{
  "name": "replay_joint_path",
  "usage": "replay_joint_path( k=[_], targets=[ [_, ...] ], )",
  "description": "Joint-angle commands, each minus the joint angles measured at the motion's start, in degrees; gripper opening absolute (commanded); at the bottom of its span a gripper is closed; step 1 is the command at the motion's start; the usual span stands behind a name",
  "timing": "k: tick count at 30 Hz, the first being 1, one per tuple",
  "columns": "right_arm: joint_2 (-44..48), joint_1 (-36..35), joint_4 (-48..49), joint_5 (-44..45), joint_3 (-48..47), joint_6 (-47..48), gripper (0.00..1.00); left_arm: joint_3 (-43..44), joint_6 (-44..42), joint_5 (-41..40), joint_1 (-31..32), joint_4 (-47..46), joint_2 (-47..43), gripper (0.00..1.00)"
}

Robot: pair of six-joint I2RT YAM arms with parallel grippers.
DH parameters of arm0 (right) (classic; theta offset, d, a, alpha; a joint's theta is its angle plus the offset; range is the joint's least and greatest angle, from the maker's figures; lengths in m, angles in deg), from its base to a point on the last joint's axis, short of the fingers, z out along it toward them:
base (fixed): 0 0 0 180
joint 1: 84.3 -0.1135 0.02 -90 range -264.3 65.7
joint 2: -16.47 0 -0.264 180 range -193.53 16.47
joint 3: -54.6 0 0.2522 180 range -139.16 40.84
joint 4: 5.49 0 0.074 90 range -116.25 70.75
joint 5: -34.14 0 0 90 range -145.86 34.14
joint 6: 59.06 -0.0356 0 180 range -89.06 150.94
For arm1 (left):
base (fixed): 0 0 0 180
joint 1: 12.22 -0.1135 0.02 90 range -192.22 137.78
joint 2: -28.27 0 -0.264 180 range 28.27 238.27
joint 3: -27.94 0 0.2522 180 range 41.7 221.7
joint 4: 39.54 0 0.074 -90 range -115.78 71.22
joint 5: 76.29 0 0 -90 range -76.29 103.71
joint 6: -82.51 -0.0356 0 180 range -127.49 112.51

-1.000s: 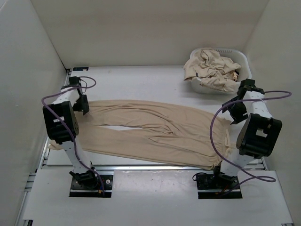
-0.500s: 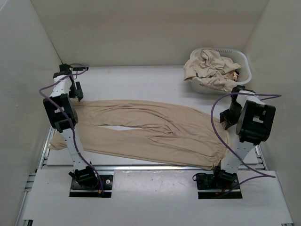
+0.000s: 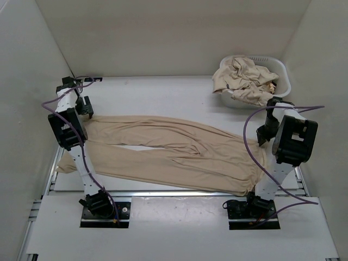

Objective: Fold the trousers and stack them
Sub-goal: Fold the trousers

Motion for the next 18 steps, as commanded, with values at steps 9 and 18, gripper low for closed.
replay_joint_path(
  k=[9, 18],
  targets=[
    [1.98, -2.31, -4.4, 6.49, -6.83, 3.55, 0.0, 2.79, 0.1, 29.78, -2.51, 4.52, 2.01, 0.93],
    [2.51, -2.31, -4.92, 7.54, -6.83, 4.6, 0.0, 0.34, 0.1, 17.14, -2.51, -6.36, -10.8, 0.9]
  ],
)
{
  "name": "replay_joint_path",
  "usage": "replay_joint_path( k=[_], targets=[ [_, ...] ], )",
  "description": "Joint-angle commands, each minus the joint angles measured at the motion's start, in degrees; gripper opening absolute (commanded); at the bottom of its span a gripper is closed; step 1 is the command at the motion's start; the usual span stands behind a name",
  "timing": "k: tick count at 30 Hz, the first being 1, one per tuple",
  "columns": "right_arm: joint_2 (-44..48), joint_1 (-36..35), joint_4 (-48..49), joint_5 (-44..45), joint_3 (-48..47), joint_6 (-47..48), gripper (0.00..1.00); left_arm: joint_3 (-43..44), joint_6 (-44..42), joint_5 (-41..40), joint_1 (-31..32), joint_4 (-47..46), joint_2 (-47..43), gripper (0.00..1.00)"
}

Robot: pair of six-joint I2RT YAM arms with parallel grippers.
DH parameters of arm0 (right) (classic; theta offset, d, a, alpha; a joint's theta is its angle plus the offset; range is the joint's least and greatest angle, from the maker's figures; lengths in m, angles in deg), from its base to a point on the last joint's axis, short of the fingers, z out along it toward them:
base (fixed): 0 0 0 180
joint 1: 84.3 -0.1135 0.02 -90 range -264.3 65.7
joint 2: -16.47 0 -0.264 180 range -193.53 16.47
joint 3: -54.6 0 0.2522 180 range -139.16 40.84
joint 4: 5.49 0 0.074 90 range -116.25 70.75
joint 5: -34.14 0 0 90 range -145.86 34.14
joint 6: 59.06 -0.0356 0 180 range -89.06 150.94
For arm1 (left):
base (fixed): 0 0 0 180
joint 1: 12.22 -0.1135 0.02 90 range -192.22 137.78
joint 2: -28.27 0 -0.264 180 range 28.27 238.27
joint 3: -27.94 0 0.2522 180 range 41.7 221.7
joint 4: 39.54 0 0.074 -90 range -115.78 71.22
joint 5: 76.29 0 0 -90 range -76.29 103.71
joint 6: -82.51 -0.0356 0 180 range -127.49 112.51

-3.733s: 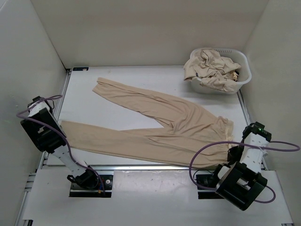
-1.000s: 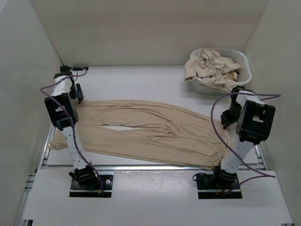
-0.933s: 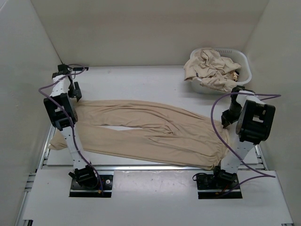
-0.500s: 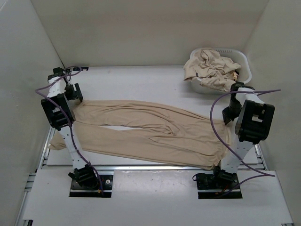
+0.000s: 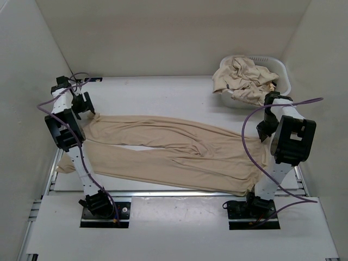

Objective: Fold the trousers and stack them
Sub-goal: Fold the trousers

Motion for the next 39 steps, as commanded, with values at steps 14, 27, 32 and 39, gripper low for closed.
replay_joint_path(
  k=[14, 27, 32, 39],
  targets=[
    [2.99, 0.18, -6.32, 5.67, -3.36, 2.05, 0.0, 3.24, -0.01, -9.21, 4.38, -6.11, -3.27, 0.96],
    [5.98, 0.18, -6.85, 6.82, 0.41, 2.58, 0.0, 0.18, -0.01, -4.04, 1.74, -7.87, -0.44, 0.84],
    [5.98, 0.18, -6.85, 6.82, -0.11, 2.58, 0.0, -4.31, -0.01, 3.6, 1.74, -5.94, -1.68, 0.68],
    [5.98, 0.18, -6.85, 6.82, -0.72, 2.58, 0.0, -2.03, -0.01, 3.36, 0.6, -1.72, 0.52, 0.14]
  ],
)
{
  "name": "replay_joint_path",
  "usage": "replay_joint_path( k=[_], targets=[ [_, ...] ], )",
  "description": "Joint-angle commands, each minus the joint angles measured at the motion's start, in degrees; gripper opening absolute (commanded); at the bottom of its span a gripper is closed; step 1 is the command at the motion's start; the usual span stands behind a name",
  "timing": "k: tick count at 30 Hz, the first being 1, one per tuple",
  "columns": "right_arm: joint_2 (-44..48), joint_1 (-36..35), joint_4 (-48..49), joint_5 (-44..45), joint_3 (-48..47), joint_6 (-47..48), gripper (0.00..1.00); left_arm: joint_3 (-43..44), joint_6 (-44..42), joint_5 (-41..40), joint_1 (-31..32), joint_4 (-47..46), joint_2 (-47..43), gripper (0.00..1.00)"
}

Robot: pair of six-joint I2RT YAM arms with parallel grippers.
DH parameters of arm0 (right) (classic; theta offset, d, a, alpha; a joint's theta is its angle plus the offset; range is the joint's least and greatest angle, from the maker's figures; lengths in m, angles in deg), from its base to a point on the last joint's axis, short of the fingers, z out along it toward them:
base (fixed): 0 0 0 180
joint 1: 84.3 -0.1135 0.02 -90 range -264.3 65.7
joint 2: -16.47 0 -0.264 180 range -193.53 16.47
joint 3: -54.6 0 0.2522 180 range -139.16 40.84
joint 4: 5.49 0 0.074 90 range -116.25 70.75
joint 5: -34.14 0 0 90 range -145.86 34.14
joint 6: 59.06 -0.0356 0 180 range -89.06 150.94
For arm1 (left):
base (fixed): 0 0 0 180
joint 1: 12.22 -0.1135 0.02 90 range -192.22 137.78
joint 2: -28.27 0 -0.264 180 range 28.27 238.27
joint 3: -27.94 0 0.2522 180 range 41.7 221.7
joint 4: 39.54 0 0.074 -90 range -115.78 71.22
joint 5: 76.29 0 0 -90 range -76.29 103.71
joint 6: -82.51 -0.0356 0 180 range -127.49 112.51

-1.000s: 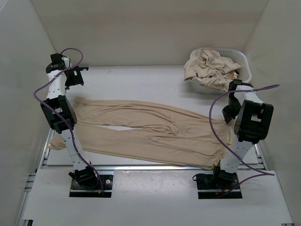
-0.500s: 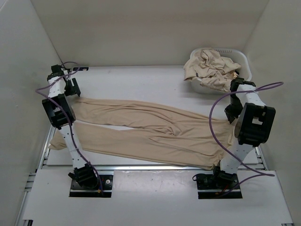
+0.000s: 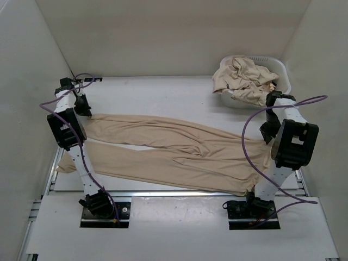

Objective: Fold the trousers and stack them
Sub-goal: Fold the trousers

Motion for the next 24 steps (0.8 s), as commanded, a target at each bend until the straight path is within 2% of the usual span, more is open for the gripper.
replay_joint_path(
  k=[1, 4, 10, 14, 20, 24],
  targets=[
    [2.13, 0.18, -1.06, 2.65, -1.62, 0.37, 0.0, 1.57, 0.03, 1.61, -0.61, 4.73, 0.0, 0.14],
    [1.44, 0.18, -1.06, 2.65, -4.95, 0.37, 0.0, 4.82, 0.03, -2.33, -3.15, 4.73, -2.28, 0.14],
    [-1.3, 0.18, -4.93, 2.65, -20.85, 2.74, 0.0, 10.72, 0.03, -8.94, -5.35, 4.73, -9.47, 0.14],
    [2.64, 0.88, -4.41, 1.25, -24.04, 3.45, 0.0, 8.28, 0.03, -11.4, -5.35, 5.35, -16.41, 0.14],
    [11.44, 2.82, 0.78, -4.64, -10.08, 5.29, 0.0, 0.71, 0.03, -11.93, -8.25, 9.82, -25.92, 0.14],
    [15.31, 5.36, 3.51, -7.19, -1.46, 5.29, 0.0, -5.08, 0.03, -11.41, -13.69, 16.32, -33.3, 0.14]
  ],
)
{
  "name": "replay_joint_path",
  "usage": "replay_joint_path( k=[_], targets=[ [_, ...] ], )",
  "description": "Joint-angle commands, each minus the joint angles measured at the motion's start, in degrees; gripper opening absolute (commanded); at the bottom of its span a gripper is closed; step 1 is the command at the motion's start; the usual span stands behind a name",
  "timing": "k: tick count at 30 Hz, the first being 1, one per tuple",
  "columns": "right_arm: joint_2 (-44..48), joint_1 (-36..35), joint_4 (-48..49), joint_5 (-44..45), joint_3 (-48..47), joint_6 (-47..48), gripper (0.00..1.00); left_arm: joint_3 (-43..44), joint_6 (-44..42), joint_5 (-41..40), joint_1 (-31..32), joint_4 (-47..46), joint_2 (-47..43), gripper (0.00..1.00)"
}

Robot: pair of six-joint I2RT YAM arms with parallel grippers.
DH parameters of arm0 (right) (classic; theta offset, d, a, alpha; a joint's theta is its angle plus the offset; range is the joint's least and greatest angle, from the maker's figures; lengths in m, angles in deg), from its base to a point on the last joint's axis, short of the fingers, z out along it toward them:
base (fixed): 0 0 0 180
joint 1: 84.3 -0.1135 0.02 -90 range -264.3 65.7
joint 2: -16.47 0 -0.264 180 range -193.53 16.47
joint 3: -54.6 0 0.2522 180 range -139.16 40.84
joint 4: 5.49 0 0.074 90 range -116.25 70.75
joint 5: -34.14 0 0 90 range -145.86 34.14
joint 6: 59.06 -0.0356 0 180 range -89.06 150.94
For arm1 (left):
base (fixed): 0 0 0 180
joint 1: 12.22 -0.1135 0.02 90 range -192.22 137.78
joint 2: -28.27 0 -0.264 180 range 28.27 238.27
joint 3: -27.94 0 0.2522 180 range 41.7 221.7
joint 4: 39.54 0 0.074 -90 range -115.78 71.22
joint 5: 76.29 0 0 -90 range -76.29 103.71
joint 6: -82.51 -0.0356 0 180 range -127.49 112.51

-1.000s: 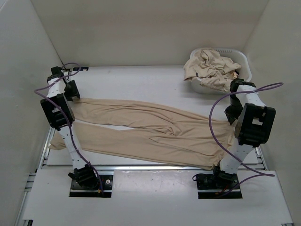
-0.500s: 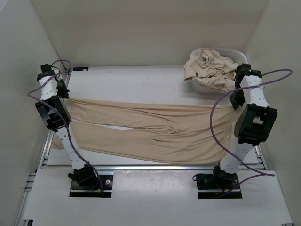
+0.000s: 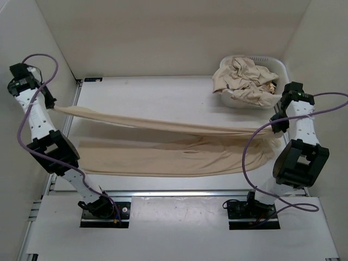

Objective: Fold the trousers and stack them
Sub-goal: Fold the trousers

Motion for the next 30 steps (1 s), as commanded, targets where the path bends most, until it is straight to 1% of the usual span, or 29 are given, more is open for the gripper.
replay_joint_path(
  k=[1, 2, 3, 4, 6, 7, 10, 12, 14, 16, 17, 19, 20, 21, 23, 24, 25, 26, 27, 28, 29, 30],
  targets=[
    [4.53, 2.76, 3.4, -3.21, 6.1, 1.36, 0.0, -7.2, -0.01, -1.9, -5.83, 7.61, -6.1, 0.14],
    [5.59, 3.46, 4.19, -3.83, 7.43, 1.97, 0.0, -9.5, -0.01, -1.9, -6.88, 8.15, -7.68, 0.14],
    [6.74, 4.86, 4.19, -4.36, 8.67, 1.98, 0.0, -12.13, -0.01, -3.64, -8.9, 8.15, -11.09, 0.14],
    [8.84, 5.57, 4.8, -4.37, 10.85, 2.58, 0.0, -17.9, -0.01, -4.61, -9.79, 8.15, -12.69, 0.14],
    [11.39, 6.8, 4.81, -5.77, 12.97, 3.29, 0.0, -23.56, -0.01, -6.02, -12.33, 7.37, -16.37, 0.14],
    [12.02, 6.81, 4.81, -5.77, 14.81, 4.08, 0.0, -27.94, -0.01, -6.03, -13.04, 6.84, -17.09, 0.14],
    [12.81, 6.81, 5.95, -7.95, 16.85, 4.7, 0.0, -32.97, -0.01, -6.03, -13.75, 4.73, -17.62, 0.14],
    [13.34, 6.81, 5.95, -8.5, 17.38, 5.22, 0.0, -32.99, -0.01, -6.03, -13.75, 4.2, -16.23, 0.14],
    [12.47, 6.81, 6.66, -8.5, 16.51, 5.75, 0.0, -30.02, -0.01, -3.58, -13.75, 4.2, -14.03, 0.14],
    [10.53, 6.81, 6.66, -8.5, 14.23, 6.37, 0.0, -25.29, -0.01, -2.87, -11.74, 6.47, -12.88, 0.14],
    [9.22, 6.81, 6.05, -8.5, 11.0, 6.37, 0.0, -23.43, -0.01, -2.34, -10.95, 7.35, -12.18, 0.14],
    [8.59, 6.81, 5.34, -8.5, 7.73, 6.37, 0.0, -19.65, -0.01, -1.73, -9.02, 9.02, -10.96, 0.14],
    [7.72, 6.81, 4.73, -8.5, 6.15, 5.67, 0.0, -15.72, -0.01, -1.2, -8.48, 10.77, -10.42, 0.14],
    [6.93, 7.33, 3.77, -7.8, 3.0, 5.67, 0.0, -13.94, -0.01, -1.2, -8.48, 11.57, -9.9, 0.14],
    [6.23, 7.34, 1.23, -6.31, -0.53, 4.96, 0.0, -9.99, -0.01, -1.2, -7.77, 12.63, -8.58, 0.14],
    [6.22, 8.04, 0.34, -6.3, -0.55, 4.96, 0.0, -9.44, -0.01, -1.2, -7.77, 13.24, -8.57, 0.14],
    [7.0, 8.04, -0.28, -6.3, -0.55, 4.96, 0.0, -9.44, -0.01, -1.2, -7.77, 13.25, -8.57, 0.14],
    [7.88, 8.04, -0.29, -6.3, 0.49, 4.96, 0.0, -11.35, -0.01, -1.72, -7.77, 13.25, -9.44, 0.14],
    [9.02, 8.04, -0.29, -6.3, 4.16, 5.49, 0.0, -13.2, -0.01, -1.72, -7.77, 12.47, -10.32, 0.14],
    [11.56, 8.56, -0.29, -5.78, 6.37, 5.49, 0.0, -15.56, -0.01, -1.72, -8.3, 11.5, -12.77, 0.14],
    [12.89, 8.57, 0.32, -4.82, 8.74, 5.49, 0.0, -20.9, -0.01, -2.77, -8.3, 10.45, -14.1, 0.14],
    [14.12, 9.79, 0.85, -4.81, 13.2, 6.01, 0.0, -23.47, -0.01, -3.3, -8.82, 9.39, -15.33, 0.14]
  ],
)
